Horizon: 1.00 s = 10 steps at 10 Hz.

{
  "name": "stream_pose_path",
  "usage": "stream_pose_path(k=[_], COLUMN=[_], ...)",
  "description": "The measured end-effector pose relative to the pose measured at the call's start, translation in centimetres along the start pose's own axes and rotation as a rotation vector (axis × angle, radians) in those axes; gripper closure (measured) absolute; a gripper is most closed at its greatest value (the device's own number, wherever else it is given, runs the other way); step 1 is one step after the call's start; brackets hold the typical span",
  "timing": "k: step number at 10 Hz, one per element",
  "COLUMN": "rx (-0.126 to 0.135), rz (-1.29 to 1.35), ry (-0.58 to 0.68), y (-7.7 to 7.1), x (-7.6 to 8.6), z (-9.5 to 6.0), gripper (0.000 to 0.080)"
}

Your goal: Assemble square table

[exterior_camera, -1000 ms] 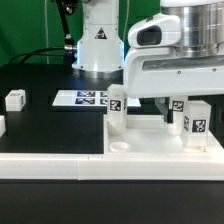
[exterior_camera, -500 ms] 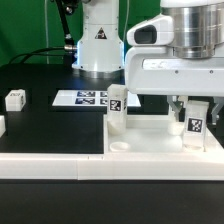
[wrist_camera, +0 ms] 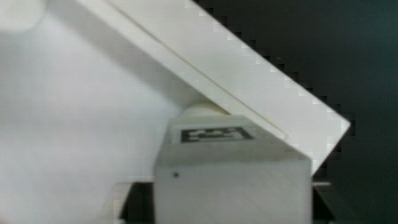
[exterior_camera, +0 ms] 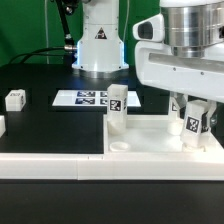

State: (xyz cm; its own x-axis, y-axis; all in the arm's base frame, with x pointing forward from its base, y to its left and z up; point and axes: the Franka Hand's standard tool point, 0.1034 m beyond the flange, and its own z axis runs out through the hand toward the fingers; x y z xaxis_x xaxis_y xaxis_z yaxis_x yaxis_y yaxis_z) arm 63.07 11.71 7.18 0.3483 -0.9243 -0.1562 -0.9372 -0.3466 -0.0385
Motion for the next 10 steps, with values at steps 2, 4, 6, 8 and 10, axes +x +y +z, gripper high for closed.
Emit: stream_pose_path(k=[2, 4, 6, 8, 10], rx=[0.043, 0.045, 0.044, 0.046, 0.05], rz=[0.284, 0.424, 0.337, 0.049, -0.266], ry=[-0.041, -0.044, -0.042, -0.028, -0.02], y=[-0.09, -0.14, -0.07, -0.07, -0.11], x=[0.23, 0.12, 0.08, -0.27, -0.25], z=[0.1, 0.12, 0.25, 0.56, 0.61], gripper=[0.0509, 0.0509, 0.0396, 0.0258, 0.0157])
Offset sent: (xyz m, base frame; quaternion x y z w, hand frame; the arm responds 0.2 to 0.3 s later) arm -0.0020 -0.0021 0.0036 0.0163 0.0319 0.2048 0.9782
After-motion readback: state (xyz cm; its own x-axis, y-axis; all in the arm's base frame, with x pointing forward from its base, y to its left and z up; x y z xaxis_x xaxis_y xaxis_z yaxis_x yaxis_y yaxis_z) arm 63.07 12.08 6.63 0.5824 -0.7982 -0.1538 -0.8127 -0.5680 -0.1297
